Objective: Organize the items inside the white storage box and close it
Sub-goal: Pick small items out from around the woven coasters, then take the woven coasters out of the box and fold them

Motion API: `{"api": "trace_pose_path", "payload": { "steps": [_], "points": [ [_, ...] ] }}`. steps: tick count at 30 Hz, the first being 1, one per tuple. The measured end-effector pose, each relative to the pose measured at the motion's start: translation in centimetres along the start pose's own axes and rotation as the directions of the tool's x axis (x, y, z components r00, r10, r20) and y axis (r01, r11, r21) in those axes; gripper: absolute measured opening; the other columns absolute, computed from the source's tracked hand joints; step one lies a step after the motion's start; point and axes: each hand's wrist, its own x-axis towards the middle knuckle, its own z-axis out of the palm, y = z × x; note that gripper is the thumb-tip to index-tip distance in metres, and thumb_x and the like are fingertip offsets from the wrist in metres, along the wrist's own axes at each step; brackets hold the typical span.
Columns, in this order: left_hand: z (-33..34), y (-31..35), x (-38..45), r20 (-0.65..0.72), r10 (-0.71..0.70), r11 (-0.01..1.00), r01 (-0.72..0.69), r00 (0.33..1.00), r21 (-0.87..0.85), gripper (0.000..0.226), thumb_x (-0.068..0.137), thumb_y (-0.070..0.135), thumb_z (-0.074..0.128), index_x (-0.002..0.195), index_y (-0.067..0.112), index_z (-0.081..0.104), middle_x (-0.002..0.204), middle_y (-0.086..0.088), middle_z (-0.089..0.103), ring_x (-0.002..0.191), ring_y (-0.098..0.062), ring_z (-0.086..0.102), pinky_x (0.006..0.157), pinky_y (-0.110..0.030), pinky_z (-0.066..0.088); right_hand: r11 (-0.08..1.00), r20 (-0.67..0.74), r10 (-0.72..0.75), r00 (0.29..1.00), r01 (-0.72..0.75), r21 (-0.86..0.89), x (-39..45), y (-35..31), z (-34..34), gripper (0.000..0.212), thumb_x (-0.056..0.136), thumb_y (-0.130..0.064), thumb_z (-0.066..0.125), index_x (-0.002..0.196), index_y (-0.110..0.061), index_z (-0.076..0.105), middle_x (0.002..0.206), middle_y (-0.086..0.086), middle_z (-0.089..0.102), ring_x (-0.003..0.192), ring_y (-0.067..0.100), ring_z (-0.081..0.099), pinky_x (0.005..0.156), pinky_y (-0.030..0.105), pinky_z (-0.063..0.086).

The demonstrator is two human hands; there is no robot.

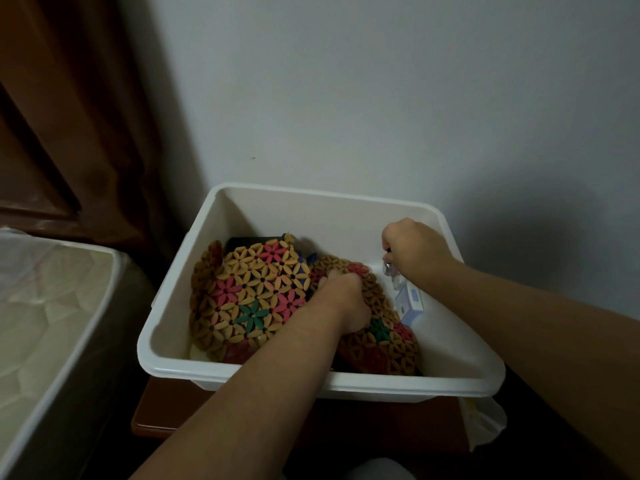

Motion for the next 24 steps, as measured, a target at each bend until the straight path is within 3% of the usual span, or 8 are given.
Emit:
{"api": "trace_pose_path", "payload": {
  "steps": [3, 7, 12, 15, 18, 21, 24],
  "points": [
    [0.1, 0.0, 0.1, -0.005, 0.000, 1.000, -0.001, 1.000, -0.011, 0.045, 0.102, 0.017, 0.057, 0.145, 0.007, 0.048, 0.162, -0.018, 0.024, 0.150, -0.041, 0.024, 0.122, -0.049, 0.033, 0.999, 0.033, 0.010, 0.999, -0.009, -0.039, 0.4, -0.2, -0.1, 0.022, 0.082, -0.015, 0.085, 0.100, -0.011, 0.072, 0.064, -0.002, 0.044, 0.064, 0.023, 0.055, 0.067, 0.032, 0.056],
    [0.1, 0.0, 0.0, -0.015, 0.000, 1.000, 0.000, 1.000, -0.013, 0.045, 0.102, 0.017, 0.058, 0.145, 0.007, 0.047, 0.162, -0.018, 0.025, 0.149, -0.041, 0.025, 0.122, -0.049, 0.034, 0.994, 0.070, 0.027, 0.997, -0.020, -0.104, 0.3, -0.8, -0.3, 0.024, 0.083, -0.013, 0.086, 0.100, -0.010, 0.069, 0.078, 0.006, 0.060, 0.071, 0.025, 0.058, 0.069, 0.034, 0.056],
    [0.1, -0.1, 0.2, -0.015, 0.007, 1.000, -0.007, 1.000, -0.015, 0.049, 0.102, 0.018, 0.057, 0.149, 0.007, 0.045, 0.161, -0.018, 0.026, 0.149, -0.041, 0.026, 0.121, -0.049, 0.035, 0.983, 0.040, 0.016, 0.999, -0.009, -0.182, 0.0, -1.0, -0.3, 0.021, 0.085, -0.012, 0.084, 0.094, -0.010, 0.065, 0.070, 0.002, 0.048, 0.071, 0.023, 0.056, 0.065, 0.034, 0.051],
    [0.1, -0.1, 0.2, -0.010, 0.000, 1.000, 0.000, 1.000, -0.007, 0.050, 0.103, 0.018, 0.057, 0.150, 0.007, 0.044, 0.162, -0.018, 0.026, 0.149, -0.040, 0.026, 0.122, -0.049, 0.034, 0.985, 0.034, 0.006, 0.999, 0.000, -0.172, -0.3, -0.8, -0.6, 0.025, 0.084, -0.019, 0.087, 0.097, -0.009, 0.067, 0.088, 0.008, 0.066, 0.073, 0.024, 0.059, 0.065, 0.033, 0.050],
    [0.1, -0.2, 0.0, -0.031, 0.000, 1.000, -0.001, 1.000, -0.013, 0.048, 0.103, 0.018, 0.056, 0.148, 0.007, 0.048, 0.161, -0.017, 0.028, 0.148, -0.039, 0.031, 0.120, -0.049, 0.038, 0.990, 0.002, -0.025, 1.000, 0.025, -0.138, -1.1, -0.4, -1.3, 0.020, 0.088, -0.016, 0.082, 0.097, -0.009, 0.065, 0.098, 0.011, 0.068, 0.084, 0.027, 0.066, 0.069, 0.034, 0.053],
    [-0.1, 0.3, -0.8, -0.210, 0.106, 0.982, -0.136, 0.972, -0.133, 0.038, 0.103, 0.014, 0.054, 0.140, 0.008, 0.060, 0.147, -0.015, 0.048, 0.135, -0.031, 0.050, 0.116, -0.041, 0.044, 1.000, -0.010, -0.018, 1.000, 0.018, -0.007, -2.6, 0.0, -1.9, 0.019, 0.091, -0.010, 0.072, 0.109, -0.011, 0.067, 0.107, 0.011, 0.067, 0.094, 0.030, 0.067, 0.081, 0.037, 0.057],
    [-1.1, 0.9, -2.5, -0.491, 0.188, 0.909, -0.340, 0.851, -0.240, 0.029, 0.102, 0.011, 0.055, 0.128, 0.016, 0.067, 0.128, 0.000, 0.057, 0.113, -0.010, 0.061, 0.107, -0.028, 0.049, 0.972, 0.040, 0.004, 0.999, -0.014, 0.237, -5.0, -0.2, -2.3, 0.020, 0.092, -0.018, 0.070, 0.111, -0.018, 0.074, 0.097, 0.003, 0.071, 0.090, 0.025, 0.069, 0.087, 0.037, 0.059]
  ]
}}
